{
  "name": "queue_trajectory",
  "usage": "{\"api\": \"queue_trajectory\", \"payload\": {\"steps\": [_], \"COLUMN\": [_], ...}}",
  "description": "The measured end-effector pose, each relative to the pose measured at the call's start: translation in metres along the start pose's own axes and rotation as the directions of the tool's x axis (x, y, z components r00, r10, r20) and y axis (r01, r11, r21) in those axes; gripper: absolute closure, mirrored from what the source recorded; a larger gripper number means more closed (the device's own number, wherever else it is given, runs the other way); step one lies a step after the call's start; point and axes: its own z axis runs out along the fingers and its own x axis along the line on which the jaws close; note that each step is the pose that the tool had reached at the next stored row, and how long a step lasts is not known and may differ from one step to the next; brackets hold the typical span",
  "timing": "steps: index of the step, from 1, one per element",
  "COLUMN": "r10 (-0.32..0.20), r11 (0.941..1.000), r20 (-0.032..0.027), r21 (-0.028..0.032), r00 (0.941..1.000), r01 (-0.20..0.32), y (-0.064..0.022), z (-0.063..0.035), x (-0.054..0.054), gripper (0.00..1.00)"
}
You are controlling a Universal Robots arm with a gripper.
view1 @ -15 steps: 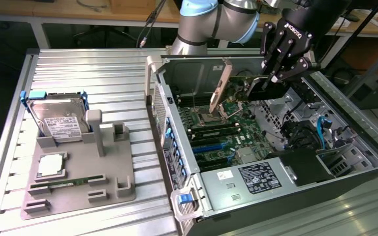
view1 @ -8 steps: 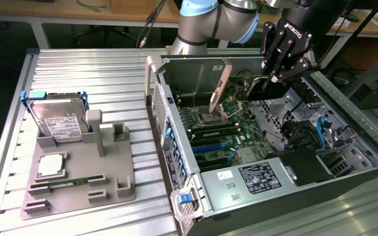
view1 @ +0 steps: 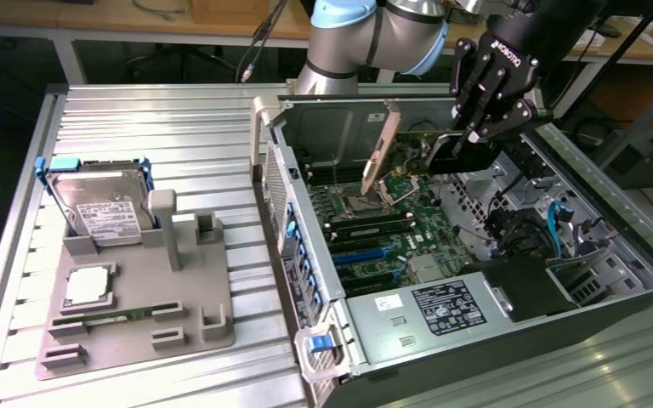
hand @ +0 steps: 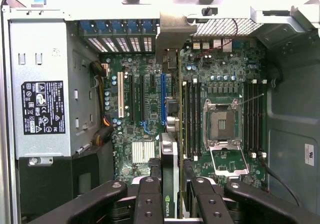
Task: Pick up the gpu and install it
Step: 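Insert the gpu into the slot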
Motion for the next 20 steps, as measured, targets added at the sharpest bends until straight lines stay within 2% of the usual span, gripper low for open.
{"api": "queue_trajectory", "payload": {"steps": [18,20], "r10": [0.001,0.003], "r11": [1.0,1.0], "r20": [-0.0002,-0.0001], "r21": [0.0,0.0001], "r00": [1.0,1.0], "r01": [-0.001,-0.003], "y": [-0.0002,-0.0003], "z": [0.0037,0.0073], "x": [0.0001,0.0002], "gripper": [0.73,0.73]}}
